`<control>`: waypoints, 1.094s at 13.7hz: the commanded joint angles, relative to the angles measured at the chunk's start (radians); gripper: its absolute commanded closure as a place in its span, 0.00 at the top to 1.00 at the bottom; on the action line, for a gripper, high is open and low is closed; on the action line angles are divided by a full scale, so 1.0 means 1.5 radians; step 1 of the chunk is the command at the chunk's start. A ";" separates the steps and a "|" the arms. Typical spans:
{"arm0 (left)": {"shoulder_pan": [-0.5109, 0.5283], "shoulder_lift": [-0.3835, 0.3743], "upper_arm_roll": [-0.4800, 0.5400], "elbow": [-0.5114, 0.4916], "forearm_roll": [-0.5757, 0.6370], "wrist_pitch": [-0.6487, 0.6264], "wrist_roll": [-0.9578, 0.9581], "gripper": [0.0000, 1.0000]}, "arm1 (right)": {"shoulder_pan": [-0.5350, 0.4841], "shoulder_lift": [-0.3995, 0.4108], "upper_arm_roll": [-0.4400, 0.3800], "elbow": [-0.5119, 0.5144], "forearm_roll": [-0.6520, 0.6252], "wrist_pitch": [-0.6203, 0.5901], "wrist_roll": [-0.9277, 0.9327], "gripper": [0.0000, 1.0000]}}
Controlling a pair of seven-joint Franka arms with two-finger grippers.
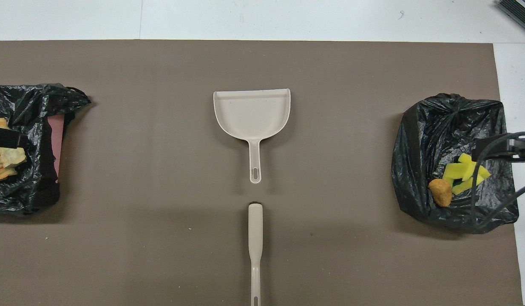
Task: Sweep and dump trash in bin
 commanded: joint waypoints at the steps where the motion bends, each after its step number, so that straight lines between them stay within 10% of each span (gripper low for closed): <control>1: 0.005 0.049 -0.005 0.073 0.005 -0.055 0.010 1.00 | -0.007 -0.019 0.003 -0.026 -0.025 0.032 -0.038 1.00; 15: 0.005 0.026 -0.010 0.051 0.005 -0.052 0.004 1.00 | -0.006 -0.014 0.003 -0.019 0.006 0.028 -0.037 1.00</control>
